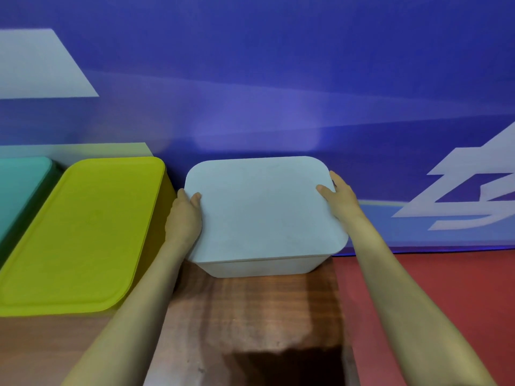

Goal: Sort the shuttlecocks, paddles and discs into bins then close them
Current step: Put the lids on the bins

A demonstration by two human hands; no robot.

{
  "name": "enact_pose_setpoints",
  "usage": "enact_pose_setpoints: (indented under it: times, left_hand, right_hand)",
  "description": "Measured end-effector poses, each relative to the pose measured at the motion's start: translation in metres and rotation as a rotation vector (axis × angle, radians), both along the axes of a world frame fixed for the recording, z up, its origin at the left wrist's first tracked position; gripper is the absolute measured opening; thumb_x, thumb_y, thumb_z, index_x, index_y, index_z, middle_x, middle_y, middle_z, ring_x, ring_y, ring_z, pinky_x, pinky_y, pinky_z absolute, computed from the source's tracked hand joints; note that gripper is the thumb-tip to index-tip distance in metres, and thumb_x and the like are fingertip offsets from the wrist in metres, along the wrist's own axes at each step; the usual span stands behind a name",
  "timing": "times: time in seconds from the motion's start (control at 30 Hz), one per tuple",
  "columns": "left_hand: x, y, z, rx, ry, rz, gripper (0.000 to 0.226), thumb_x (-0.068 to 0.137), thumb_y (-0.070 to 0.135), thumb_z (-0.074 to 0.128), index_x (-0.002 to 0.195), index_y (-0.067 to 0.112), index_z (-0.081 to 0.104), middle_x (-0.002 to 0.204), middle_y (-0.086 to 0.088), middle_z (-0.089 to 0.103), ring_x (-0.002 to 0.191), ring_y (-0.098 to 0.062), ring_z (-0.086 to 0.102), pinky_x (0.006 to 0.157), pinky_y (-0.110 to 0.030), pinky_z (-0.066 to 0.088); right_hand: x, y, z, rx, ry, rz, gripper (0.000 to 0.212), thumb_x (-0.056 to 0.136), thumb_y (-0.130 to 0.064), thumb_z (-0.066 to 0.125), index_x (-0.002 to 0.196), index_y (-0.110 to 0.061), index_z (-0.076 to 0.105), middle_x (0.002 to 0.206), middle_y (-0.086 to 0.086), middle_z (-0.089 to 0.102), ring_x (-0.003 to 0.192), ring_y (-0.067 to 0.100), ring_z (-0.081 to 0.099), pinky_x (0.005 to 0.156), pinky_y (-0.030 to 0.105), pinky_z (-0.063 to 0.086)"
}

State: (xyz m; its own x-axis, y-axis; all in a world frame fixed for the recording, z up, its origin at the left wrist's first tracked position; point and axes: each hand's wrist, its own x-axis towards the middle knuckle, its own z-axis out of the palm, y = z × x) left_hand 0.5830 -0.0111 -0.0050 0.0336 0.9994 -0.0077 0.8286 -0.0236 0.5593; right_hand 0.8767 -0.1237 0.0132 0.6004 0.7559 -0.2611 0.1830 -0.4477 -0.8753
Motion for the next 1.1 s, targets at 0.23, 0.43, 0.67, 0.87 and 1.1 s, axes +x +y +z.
enact_pose_setpoints:
  times: [0.23, 0.43, 0.67, 0.87, 1.1]
  left_hand:
    - [0.007, -0.007, 0.003, 0.154, 0.182, -0.006, 0.036, 0.100, 0.027, 0.030, 0.120, 0.000, 0.043, 0.120, -0.023, 0.051, 0.107, -0.040, 0.050, 0.079, -0.047, 0.043]
    - [0.029, -0.033, -0.004, 0.130, 0.414, -0.305, 0.058, 0.100, 0.043, 0.018, 0.149, 0.013, 0.018, 0.158, -0.008, 0.011, 0.146, -0.025, 0.003, 0.115, -0.051, 0.001]
    - [0.031, -0.025, -0.005, 0.067, 0.479, -0.366, 0.073, 0.093, 0.061, 0.006, 0.151, 0.017, -0.001, 0.159, -0.001, -0.007, 0.145, -0.018, -0.012, 0.116, -0.049, -0.010]
    - [0.038, -0.011, 0.001, 0.072, 0.499, -0.386, 0.077, 0.091, 0.066, 0.007, 0.151, 0.020, 0.003, 0.159, 0.002, -0.003, 0.146, -0.019, -0.007, 0.114, -0.052, -0.009]
    - [0.043, -0.053, 0.004, 0.086, 0.355, -0.358, 0.050, 0.102, 0.036, 0.017, 0.149, 0.019, 0.020, 0.158, -0.002, 0.013, 0.146, -0.022, 0.006, 0.117, -0.044, 0.000]
  right_hand:
    - [-0.014, 0.001, -0.003, -0.136, -0.282, 0.015, 0.055, 0.101, -0.038, 0.032, 0.150, -0.021, 0.015, 0.145, 0.010, 0.040, 0.131, 0.031, 0.038, 0.101, 0.043, 0.034]
    - [-0.026, -0.011, -0.005, -0.191, -0.509, 0.053, 0.049, 0.103, -0.029, 0.023, 0.150, -0.017, 0.014, 0.146, 0.012, 0.034, 0.129, 0.034, 0.037, 0.097, 0.044, 0.035]
    - [-0.036, -0.001, -0.017, -0.343, -0.883, 0.299, 0.069, 0.095, -0.060, 0.010, 0.151, -0.022, 0.003, 0.159, -0.001, -0.006, 0.145, 0.021, -0.012, 0.117, 0.049, 0.010]
    - [-0.039, 0.005, -0.014, -0.373, -0.879, 0.304, 0.070, 0.095, -0.060, 0.010, 0.151, -0.018, 0.001, 0.159, 0.002, -0.007, 0.145, 0.024, -0.013, 0.117, 0.049, 0.005]
    - [-0.057, -0.016, -0.009, -0.330, -0.884, 0.468, 0.070, 0.096, -0.057, 0.011, 0.151, -0.014, -0.001, 0.158, 0.005, -0.008, 0.145, 0.020, -0.014, 0.116, 0.045, -0.012]
